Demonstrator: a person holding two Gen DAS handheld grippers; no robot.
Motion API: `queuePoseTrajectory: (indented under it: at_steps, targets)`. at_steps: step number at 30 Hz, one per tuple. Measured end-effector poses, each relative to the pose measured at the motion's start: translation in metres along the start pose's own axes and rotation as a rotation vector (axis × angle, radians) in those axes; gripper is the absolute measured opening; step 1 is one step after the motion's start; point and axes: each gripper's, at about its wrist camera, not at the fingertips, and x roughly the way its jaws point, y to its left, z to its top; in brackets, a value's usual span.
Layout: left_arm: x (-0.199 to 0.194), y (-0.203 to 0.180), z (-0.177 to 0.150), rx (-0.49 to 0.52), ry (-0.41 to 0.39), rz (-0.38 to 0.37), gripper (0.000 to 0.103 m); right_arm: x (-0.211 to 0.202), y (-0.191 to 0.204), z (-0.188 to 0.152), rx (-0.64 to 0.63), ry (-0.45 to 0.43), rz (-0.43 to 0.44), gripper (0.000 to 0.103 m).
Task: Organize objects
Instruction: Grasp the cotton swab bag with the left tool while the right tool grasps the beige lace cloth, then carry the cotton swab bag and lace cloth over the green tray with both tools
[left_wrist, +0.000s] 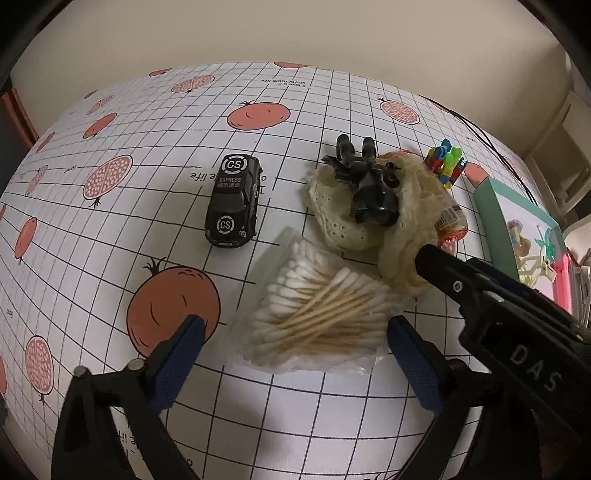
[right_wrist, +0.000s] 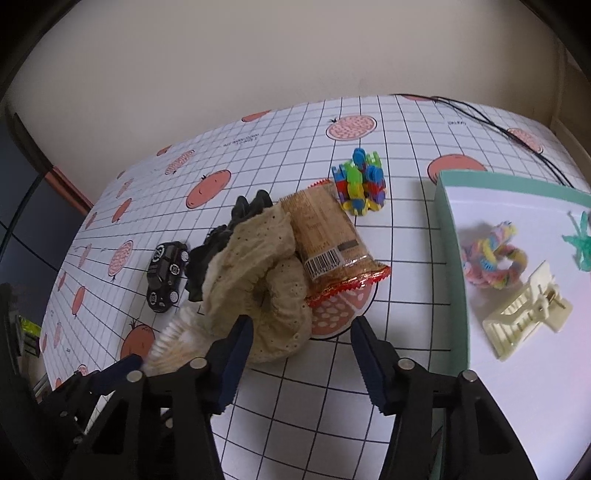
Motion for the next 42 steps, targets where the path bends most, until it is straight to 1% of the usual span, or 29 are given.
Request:
queuePoseTrajectory:
  at_steps: [1, 7, 11, 13, 15, 16, 18, 19, 22, 29, 30, 33, 42]
  targets:
    - [0.001, 0.0, 0.0, -0.001, 0.0, 0.002, 0.093, 0.001, 0.0, -0.001, 0.001, 0.002, -0.001, 0.055]
    - [0.004, 0.002, -0.001, -0.002, 0.007, 0.005, 0.091, 0.006, 0.005, -0.002, -0.008, 0.001, -0.007, 0.049]
    - [0.005, 0.004, -0.002, -0.008, 0.007, 0.001, 0.091, 0.007, 0.009, -0.003, -0.036, -0.004, -0.037, 0.045]
    - [0.007, 0.003, -0.001, -0.008, 0.01, 0.002, 0.089, 0.007, 0.009, -0.003, -0.043, -0.005, -0.051, 0.038]
    - [0.008, 0.001, -0.001, 0.004, 0.011, 0.018, 0.086, 0.007, 0.008, -0.003, -0.039, -0.006, -0.054, 0.035]
    - [0.008, 0.001, -0.001, 0.01, 0.011, 0.025, 0.085, 0.006, 0.007, -0.003, -0.036, -0.006, -0.056, 0.031]
    - [0.008, 0.001, -0.002, 0.015, 0.009, 0.03, 0.085, 0.005, 0.005, -0.003, -0.031, -0.007, -0.062, 0.025]
    - [0.008, 0.001, -0.002, 0.014, 0.007, 0.03, 0.084, 0.005, 0.003, -0.003, -0.027, -0.005, -0.058, 0.021]
    - [0.007, 0.002, -0.002, 0.012, 0.006, 0.031, 0.083, 0.005, 0.002, -0.002, -0.023, -0.002, -0.057, 0.016]
    - [0.007, 0.001, -0.002, 0.018, 0.0, 0.033, 0.077, 0.005, -0.003, -0.003, 0.007, 0.009, -0.018, 0.009]
    - [0.007, 0.0, -0.002, 0.02, 0.0, 0.033, 0.076, 0.005, -0.005, -0.003, 0.019, 0.011, -0.003, 0.006]
    - [0.007, 0.0, 0.0, 0.026, 0.0, 0.029, 0.074, 0.0, -0.007, -0.003, 0.033, 0.001, 0.028, 0.006]
    - [0.005, -0.002, 0.002, 0.02, -0.003, 0.04, 0.073, -0.027, -0.007, 0.006, 0.033, -0.081, 0.088, 0.005]
